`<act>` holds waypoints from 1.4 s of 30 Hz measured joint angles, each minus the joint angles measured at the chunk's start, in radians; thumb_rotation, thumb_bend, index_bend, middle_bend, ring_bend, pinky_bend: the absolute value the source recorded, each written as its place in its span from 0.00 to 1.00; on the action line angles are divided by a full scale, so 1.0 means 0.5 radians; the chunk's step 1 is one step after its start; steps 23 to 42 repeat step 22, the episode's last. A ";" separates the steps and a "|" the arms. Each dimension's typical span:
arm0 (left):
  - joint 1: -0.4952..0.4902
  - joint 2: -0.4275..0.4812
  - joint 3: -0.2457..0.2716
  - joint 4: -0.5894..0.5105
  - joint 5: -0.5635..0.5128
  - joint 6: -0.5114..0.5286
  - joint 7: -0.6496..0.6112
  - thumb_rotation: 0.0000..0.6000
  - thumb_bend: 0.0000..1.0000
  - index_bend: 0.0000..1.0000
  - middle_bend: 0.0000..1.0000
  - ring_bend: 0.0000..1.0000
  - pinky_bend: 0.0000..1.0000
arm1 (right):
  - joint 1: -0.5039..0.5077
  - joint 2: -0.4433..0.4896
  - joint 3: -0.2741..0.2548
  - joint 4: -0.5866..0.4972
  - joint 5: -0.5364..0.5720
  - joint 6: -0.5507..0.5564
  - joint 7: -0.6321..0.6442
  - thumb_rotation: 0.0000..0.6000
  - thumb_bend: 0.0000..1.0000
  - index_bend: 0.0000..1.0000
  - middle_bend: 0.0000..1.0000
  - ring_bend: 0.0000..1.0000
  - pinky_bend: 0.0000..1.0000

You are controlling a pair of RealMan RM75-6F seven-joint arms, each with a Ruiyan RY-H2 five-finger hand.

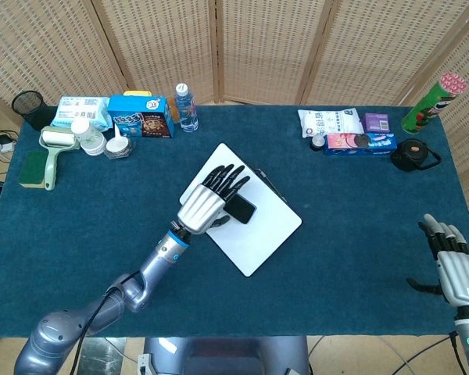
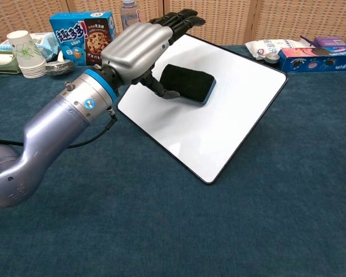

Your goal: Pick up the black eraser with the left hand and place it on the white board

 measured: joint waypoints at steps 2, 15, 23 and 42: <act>0.035 0.064 0.005 -0.118 -0.012 0.009 0.026 1.00 0.08 0.00 0.00 0.00 0.09 | -0.001 0.001 -0.002 -0.004 -0.003 0.001 0.001 1.00 0.00 0.03 0.00 0.00 0.00; 0.535 1.170 0.078 -1.748 -0.399 -0.029 0.630 1.00 0.08 0.00 0.00 0.00 0.08 | -0.037 -0.012 0.009 -0.044 -0.022 0.129 -0.141 1.00 0.00 0.03 0.00 0.00 0.00; 1.023 1.756 0.301 -2.156 -0.490 0.117 0.661 1.00 0.07 0.00 0.00 0.00 0.08 | -0.056 -0.005 0.017 -0.068 -0.033 0.175 -0.156 1.00 0.00 0.03 0.00 0.00 0.00; 1.023 1.756 0.301 -2.156 -0.490 0.117 0.661 1.00 0.07 0.00 0.00 0.00 0.08 | -0.056 -0.005 0.017 -0.068 -0.033 0.175 -0.156 1.00 0.00 0.03 0.00 0.00 0.00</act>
